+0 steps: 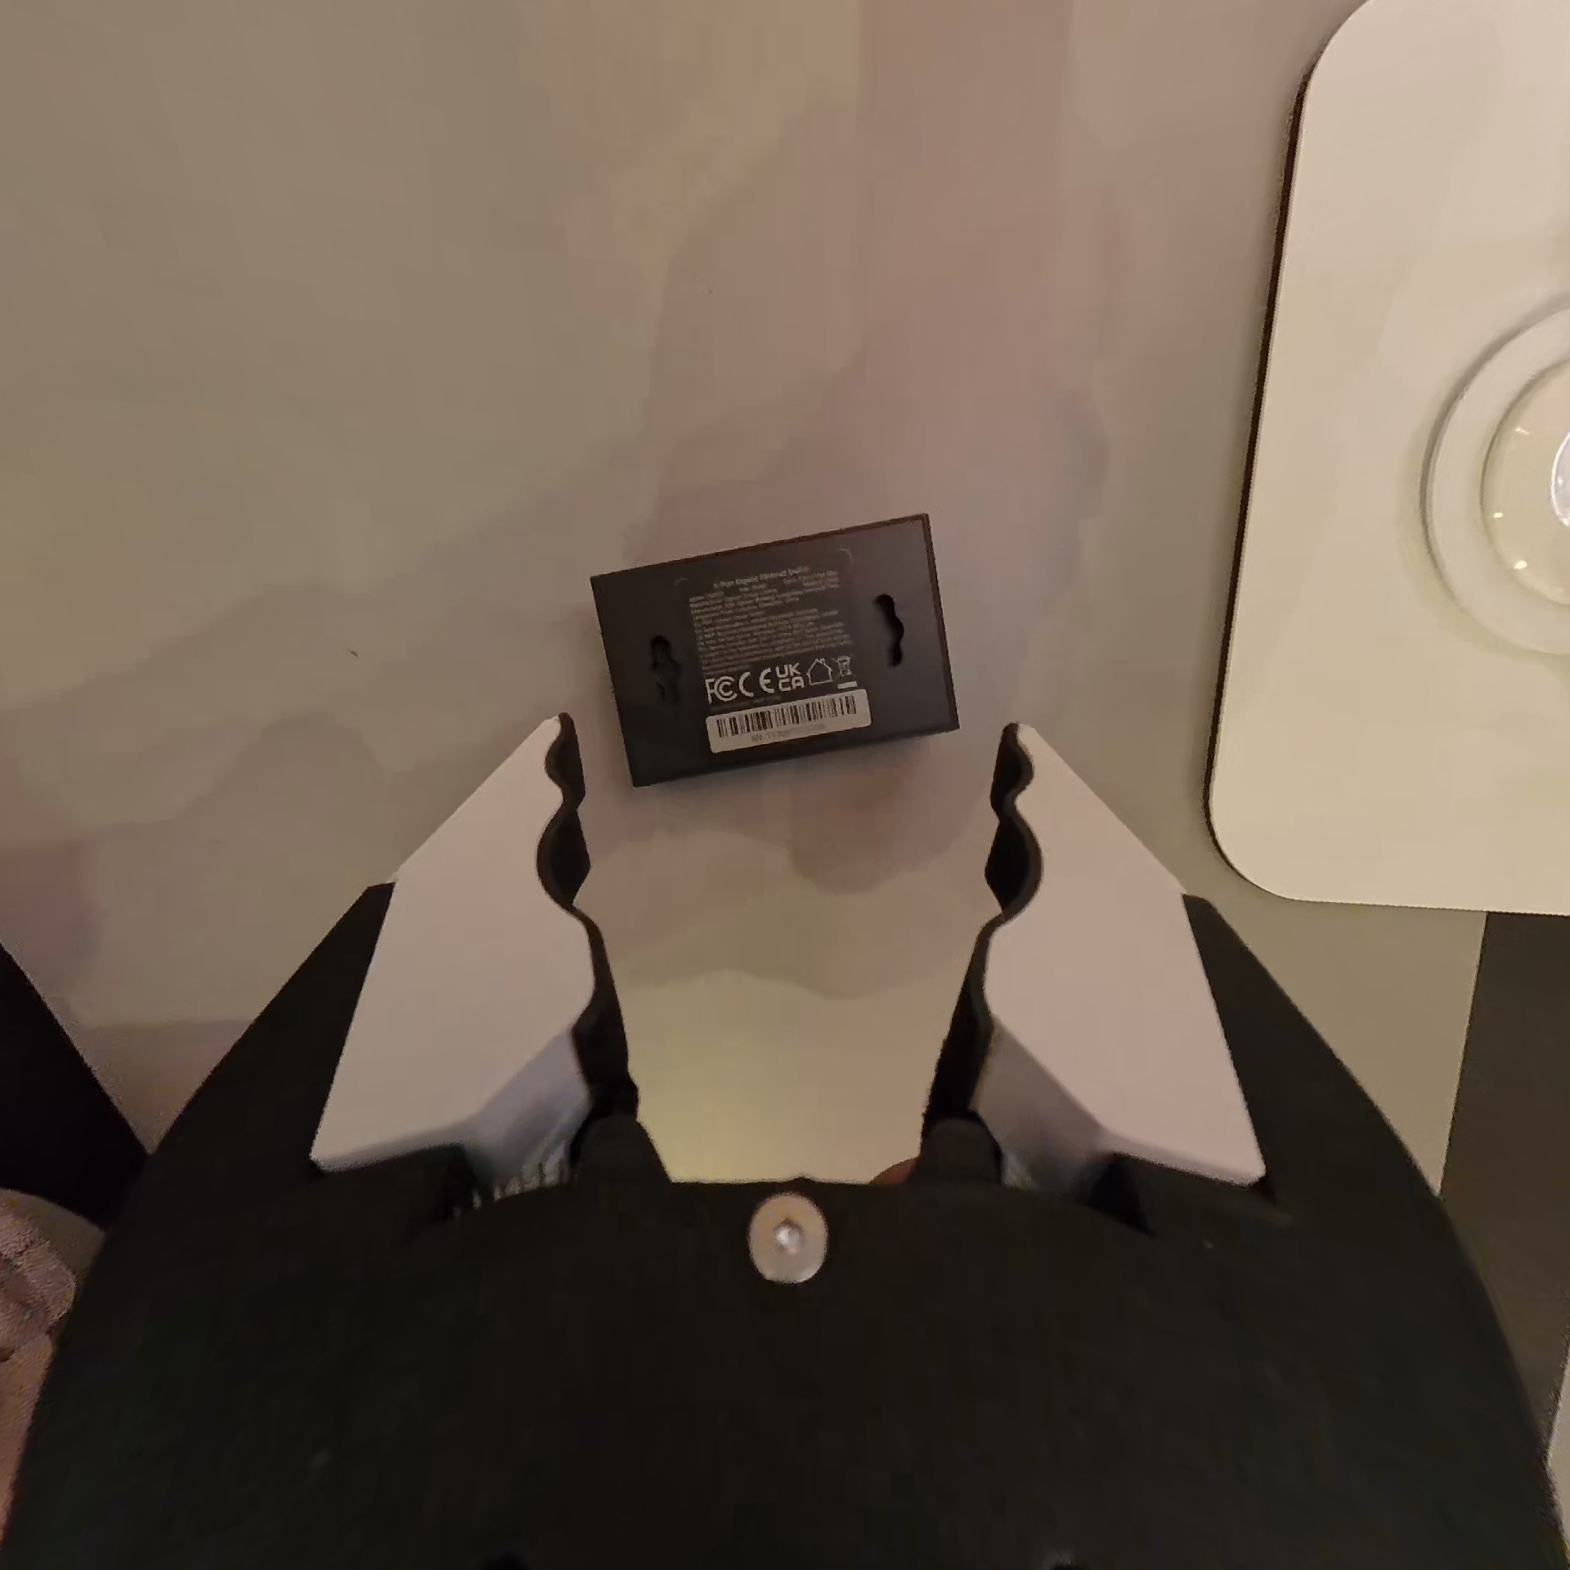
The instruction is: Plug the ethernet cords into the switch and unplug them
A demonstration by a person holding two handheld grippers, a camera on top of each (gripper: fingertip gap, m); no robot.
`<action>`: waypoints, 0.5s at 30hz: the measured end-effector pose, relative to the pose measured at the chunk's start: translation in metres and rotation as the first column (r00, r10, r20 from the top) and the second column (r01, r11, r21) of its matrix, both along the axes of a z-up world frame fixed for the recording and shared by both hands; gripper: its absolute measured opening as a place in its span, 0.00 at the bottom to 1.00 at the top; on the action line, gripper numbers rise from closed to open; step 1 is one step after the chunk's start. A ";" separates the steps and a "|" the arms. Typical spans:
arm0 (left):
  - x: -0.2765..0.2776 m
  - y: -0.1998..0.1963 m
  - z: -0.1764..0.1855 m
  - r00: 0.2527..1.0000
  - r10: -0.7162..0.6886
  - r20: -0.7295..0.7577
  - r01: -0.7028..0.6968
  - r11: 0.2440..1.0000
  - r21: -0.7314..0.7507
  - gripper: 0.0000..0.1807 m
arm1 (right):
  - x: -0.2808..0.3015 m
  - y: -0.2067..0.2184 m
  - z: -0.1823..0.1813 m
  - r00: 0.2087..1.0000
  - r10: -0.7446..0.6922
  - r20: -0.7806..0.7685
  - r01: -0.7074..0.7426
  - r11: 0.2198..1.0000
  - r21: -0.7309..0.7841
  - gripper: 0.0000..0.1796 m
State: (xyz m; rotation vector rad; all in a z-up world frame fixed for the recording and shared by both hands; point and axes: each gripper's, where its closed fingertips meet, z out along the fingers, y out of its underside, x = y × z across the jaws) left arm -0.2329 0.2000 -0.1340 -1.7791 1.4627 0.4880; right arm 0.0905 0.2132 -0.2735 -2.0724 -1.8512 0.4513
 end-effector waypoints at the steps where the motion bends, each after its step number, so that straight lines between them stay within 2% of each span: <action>1: -0.016 -0.006 -0.004 0.999 -0.017 -0.032 0.015 0.999 -0.048 0.25 | -0.001 -0.001 0.001 1.000 0.003 -0.004 -0.003 1.000 0.001 0.53; 7: -0.070 -0.053 -0.054 0.987 -0.064 -0.145 0.018 0.954 -0.299 0.29 | -0.005 -0.003 0.005 1.000 0.016 -0.026 -0.016 1.000 0.003 0.53; 10: -0.081 -0.062 -0.083 0.971 -0.080 -0.227 -0.003 0.939 -0.343 0.28 | -0.007 -0.003 0.004 0.999 0.020 -0.030 -0.020 1.000 -0.002 0.53; 15: -0.085 -0.059 -0.102 0.978 -0.066 -0.199 -0.019 0.917 -0.398 0.21 | -0.009 -0.005 0.004 0.999 0.026 -0.033 -0.026 1.000 -0.006 0.52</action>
